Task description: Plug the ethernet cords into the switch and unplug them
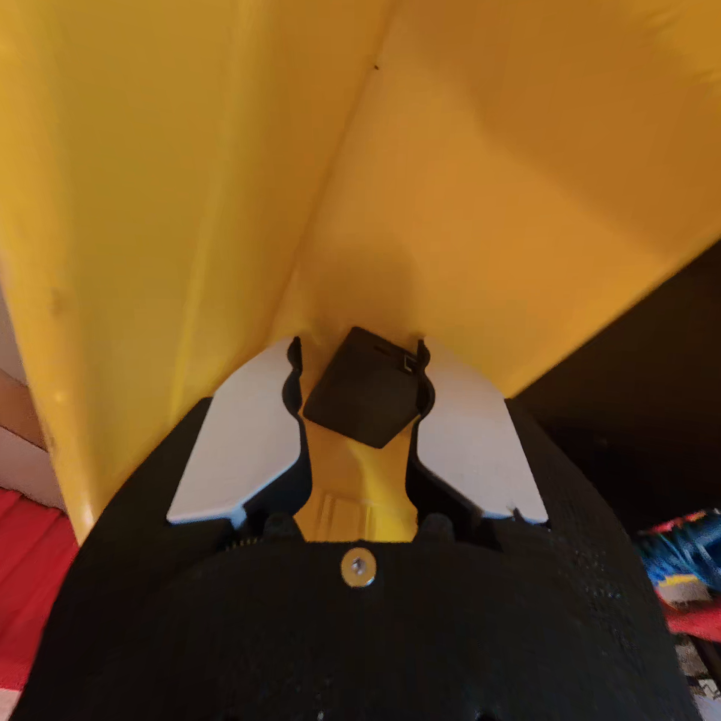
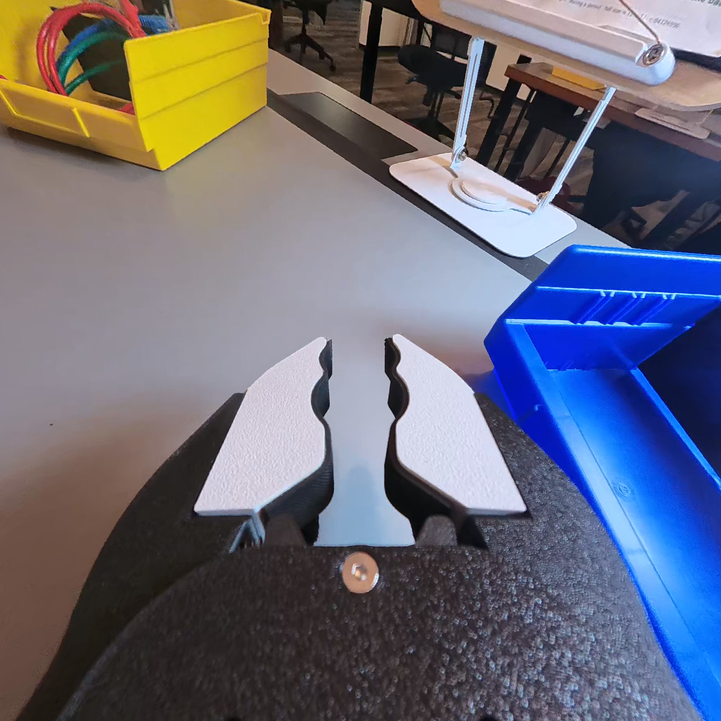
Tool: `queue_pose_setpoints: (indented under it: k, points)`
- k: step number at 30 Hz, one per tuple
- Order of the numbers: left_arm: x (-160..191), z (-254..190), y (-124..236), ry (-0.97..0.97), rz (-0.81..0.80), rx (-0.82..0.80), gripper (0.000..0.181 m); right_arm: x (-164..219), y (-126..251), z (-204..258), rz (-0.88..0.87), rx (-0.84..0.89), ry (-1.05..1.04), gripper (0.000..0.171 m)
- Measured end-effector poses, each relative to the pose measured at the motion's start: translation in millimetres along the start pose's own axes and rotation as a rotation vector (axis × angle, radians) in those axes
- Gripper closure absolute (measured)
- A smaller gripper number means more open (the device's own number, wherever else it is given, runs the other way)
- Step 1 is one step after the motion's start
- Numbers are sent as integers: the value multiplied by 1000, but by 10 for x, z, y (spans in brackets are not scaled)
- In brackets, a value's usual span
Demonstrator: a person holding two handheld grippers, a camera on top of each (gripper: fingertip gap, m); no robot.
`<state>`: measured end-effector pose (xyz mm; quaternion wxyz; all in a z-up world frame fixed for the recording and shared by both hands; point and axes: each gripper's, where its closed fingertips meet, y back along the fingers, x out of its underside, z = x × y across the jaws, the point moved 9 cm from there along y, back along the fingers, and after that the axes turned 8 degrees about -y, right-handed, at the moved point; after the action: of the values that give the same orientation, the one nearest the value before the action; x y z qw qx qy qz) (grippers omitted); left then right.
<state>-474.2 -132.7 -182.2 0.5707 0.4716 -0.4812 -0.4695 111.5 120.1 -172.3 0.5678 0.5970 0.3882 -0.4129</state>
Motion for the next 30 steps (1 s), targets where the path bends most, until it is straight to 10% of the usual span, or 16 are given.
queue_pose_setpoints:
  k: [9, 30]
  points:
    - [77, -167, -36, -212, 163, 78, 94, 3, -9, 5, 9, -26, -12, 145]
    - [85, -154, 98, -245, 189, 68, 99, 69, -35, 4, 81, -25, 14, 145]
